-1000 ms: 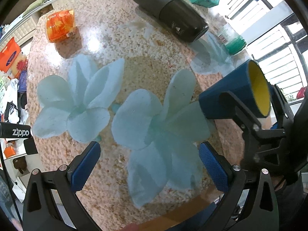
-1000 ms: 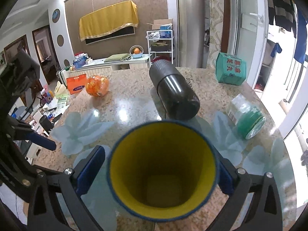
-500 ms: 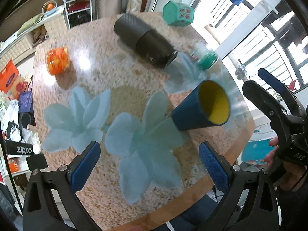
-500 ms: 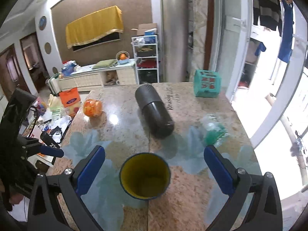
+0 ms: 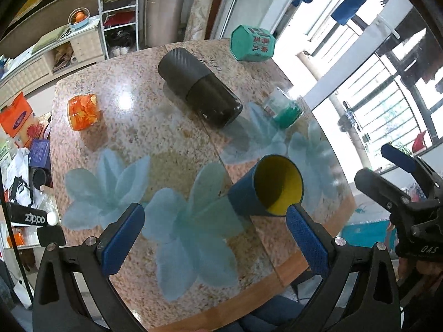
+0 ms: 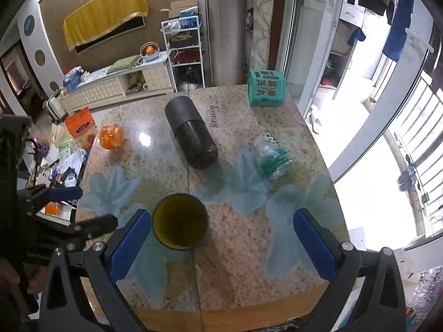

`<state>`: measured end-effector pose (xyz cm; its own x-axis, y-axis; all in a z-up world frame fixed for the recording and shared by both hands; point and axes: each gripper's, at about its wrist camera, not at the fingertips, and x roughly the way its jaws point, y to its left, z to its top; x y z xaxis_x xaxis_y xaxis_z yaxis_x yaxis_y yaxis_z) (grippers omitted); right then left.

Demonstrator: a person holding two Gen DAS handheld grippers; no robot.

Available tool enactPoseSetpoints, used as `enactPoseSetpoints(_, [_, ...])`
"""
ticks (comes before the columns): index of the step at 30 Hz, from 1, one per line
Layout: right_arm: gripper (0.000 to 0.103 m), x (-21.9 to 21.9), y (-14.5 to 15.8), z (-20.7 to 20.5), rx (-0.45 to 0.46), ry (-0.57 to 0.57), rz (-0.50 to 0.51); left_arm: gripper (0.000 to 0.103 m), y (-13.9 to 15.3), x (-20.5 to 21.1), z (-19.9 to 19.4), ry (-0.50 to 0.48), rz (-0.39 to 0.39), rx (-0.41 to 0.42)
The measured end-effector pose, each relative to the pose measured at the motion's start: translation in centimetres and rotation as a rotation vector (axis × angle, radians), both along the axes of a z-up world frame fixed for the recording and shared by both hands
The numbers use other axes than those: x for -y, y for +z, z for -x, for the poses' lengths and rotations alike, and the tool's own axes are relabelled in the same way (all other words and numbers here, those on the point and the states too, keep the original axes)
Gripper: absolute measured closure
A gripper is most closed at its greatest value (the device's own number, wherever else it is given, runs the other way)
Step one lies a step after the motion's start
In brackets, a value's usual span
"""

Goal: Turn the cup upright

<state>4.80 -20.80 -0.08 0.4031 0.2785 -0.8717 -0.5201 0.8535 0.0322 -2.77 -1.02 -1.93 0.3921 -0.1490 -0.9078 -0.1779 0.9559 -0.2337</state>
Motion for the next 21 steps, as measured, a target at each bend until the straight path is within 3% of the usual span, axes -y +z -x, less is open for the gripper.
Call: enactPoseSetpoints(21, [0.000,2.0,-0.4,-0.9,-0.071,0.131,-0.034,0.000,0.5,4.4,0.0,0.076,-0.061,0.016])
